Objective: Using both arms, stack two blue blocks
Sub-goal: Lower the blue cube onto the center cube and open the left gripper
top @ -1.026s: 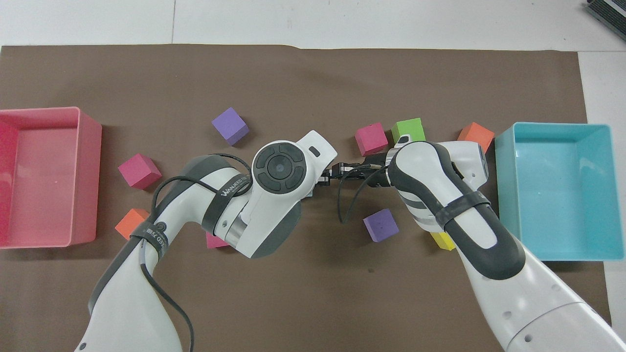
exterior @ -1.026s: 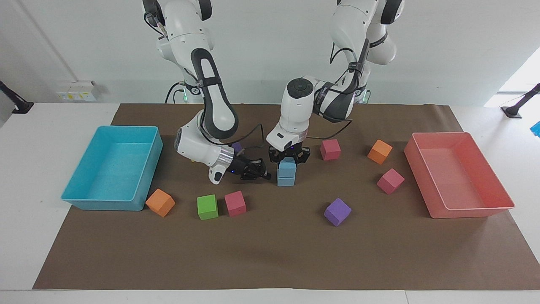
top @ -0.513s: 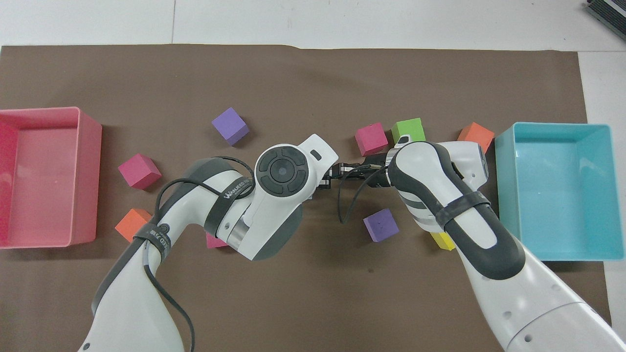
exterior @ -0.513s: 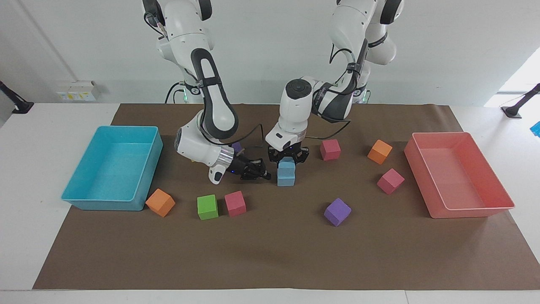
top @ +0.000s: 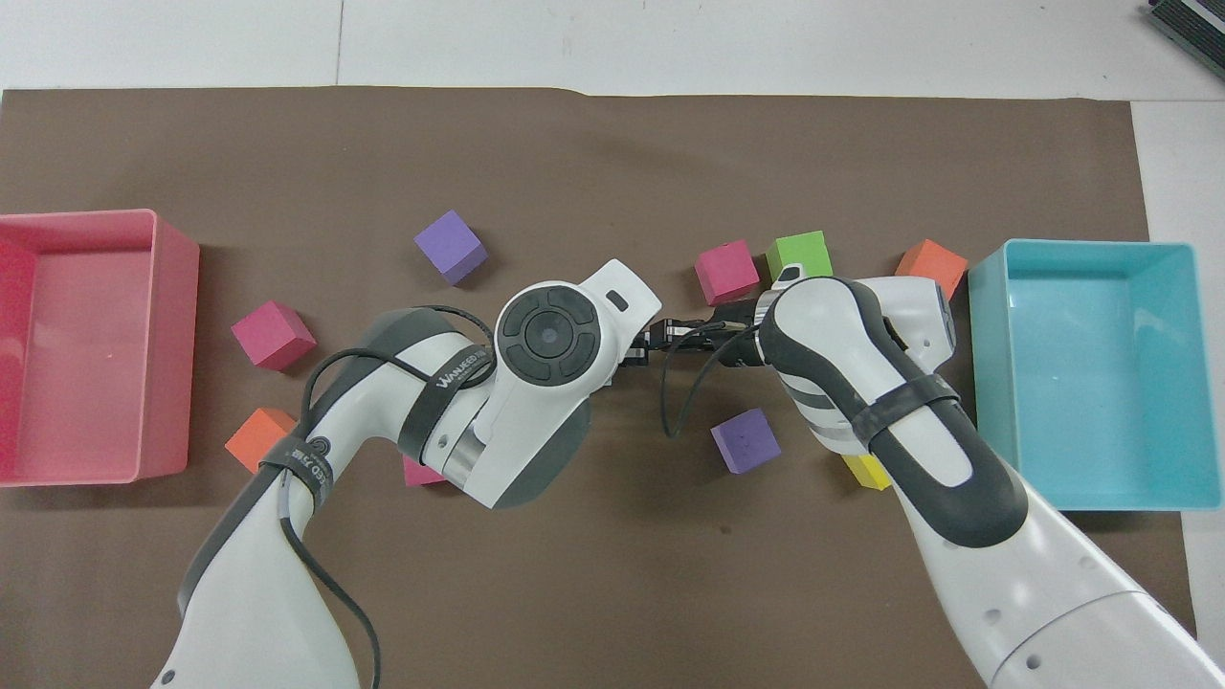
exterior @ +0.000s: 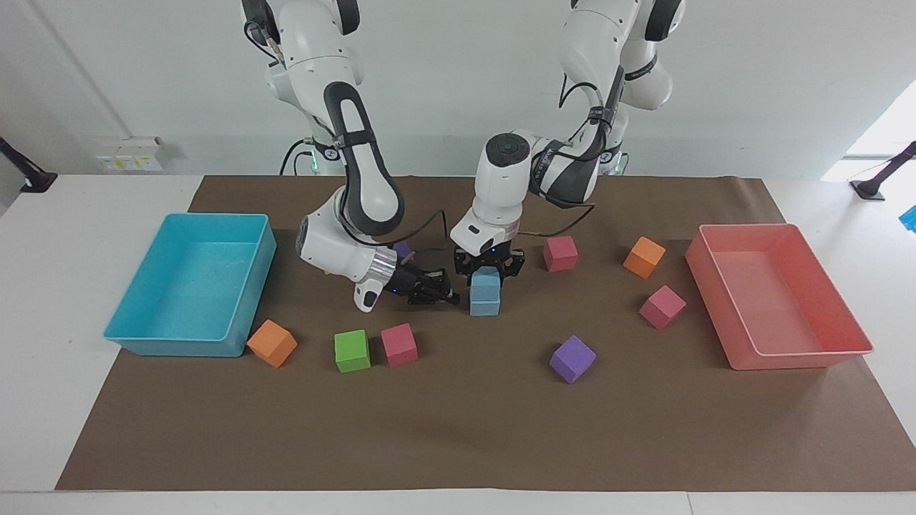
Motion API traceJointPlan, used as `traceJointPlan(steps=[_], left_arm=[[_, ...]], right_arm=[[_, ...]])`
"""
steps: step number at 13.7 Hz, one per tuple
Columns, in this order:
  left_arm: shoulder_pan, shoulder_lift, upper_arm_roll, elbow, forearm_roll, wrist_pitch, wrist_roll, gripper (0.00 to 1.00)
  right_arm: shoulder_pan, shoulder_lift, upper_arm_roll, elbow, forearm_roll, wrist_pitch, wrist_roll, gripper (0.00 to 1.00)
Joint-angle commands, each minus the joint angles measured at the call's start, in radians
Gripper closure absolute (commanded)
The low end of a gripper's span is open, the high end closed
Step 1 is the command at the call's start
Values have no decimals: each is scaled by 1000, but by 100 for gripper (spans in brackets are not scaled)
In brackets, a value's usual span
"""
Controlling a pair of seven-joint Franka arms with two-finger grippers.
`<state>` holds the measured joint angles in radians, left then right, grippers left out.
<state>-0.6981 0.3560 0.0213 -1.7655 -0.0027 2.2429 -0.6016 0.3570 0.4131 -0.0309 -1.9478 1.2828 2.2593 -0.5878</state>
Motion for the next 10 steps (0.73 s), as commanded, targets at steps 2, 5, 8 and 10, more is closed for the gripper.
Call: traceJointPlan(steps=[2,5,8,10], left_arm=[[-14,-18,14,-23,9,15,-20,0],[-11,-26,15,-15,9,1,-20,0],[-1,-86,15,-14,9,-40,-18,0],[6,-133,20,-15,7,-86,-14,0]], right_arm=[[-1,-10,6,-16,36,25,-10,100],[-1,-10,6,-16,36,26,-10,100],[-1,-10,5,-16,35,25,-13,100],[-3,-11,3,-11,24,26,-14,100]])
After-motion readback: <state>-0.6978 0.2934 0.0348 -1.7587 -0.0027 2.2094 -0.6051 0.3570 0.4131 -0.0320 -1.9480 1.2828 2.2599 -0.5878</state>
